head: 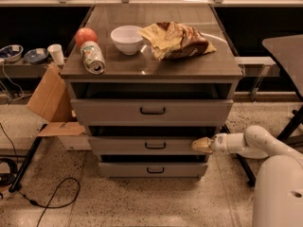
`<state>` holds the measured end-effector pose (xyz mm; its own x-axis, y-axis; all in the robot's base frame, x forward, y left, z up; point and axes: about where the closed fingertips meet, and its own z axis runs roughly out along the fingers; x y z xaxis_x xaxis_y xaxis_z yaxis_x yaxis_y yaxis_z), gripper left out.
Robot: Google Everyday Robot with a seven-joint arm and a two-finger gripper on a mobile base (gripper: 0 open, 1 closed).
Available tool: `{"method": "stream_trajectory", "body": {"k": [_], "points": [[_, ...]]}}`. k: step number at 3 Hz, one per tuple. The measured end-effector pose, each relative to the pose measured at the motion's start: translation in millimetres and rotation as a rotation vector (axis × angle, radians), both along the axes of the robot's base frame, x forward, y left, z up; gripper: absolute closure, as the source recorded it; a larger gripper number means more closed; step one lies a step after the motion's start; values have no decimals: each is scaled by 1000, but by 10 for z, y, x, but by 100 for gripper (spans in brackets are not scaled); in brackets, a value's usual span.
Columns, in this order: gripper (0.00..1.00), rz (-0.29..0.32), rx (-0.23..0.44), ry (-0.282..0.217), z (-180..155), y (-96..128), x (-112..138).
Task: Close middle drawer
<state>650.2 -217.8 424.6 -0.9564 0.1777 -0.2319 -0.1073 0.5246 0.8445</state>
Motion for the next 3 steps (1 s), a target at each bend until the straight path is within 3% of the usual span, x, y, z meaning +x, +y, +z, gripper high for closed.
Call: {"method": "stream_trajectory", "body": {"k": [3], "points": [[100,24,-18,-4,-74,-25,-205]]}}
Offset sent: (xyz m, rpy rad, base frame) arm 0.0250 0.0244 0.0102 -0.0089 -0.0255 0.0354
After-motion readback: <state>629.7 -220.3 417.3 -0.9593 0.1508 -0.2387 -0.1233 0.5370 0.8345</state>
